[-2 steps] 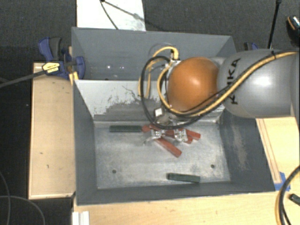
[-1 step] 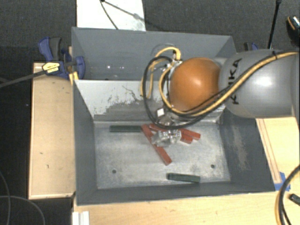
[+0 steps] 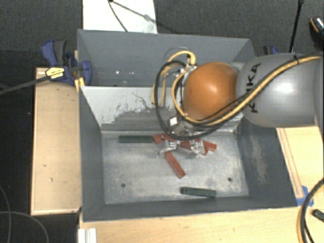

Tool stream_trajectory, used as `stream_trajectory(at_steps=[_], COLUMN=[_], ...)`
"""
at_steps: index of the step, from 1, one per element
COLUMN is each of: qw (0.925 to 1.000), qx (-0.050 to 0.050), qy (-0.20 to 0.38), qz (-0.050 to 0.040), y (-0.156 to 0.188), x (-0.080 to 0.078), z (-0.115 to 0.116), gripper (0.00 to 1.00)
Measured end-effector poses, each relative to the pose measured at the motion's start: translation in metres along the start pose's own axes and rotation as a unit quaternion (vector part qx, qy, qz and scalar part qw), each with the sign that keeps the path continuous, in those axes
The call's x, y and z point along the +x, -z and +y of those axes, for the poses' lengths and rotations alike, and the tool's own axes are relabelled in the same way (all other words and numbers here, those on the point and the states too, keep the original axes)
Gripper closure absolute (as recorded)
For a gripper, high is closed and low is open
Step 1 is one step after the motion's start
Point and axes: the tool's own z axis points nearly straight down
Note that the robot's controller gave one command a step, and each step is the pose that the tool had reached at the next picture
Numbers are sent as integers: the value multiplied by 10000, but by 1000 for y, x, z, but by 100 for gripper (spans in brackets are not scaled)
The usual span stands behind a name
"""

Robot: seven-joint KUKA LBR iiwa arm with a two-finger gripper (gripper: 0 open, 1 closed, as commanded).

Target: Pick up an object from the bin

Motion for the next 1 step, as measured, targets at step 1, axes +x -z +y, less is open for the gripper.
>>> stream_trajectory(at_steps=[1], qw=[9878], qx=[8], qy=[1554], qz=[-6], y=[-16], x=[-27], z=[-4], gripper=[0])
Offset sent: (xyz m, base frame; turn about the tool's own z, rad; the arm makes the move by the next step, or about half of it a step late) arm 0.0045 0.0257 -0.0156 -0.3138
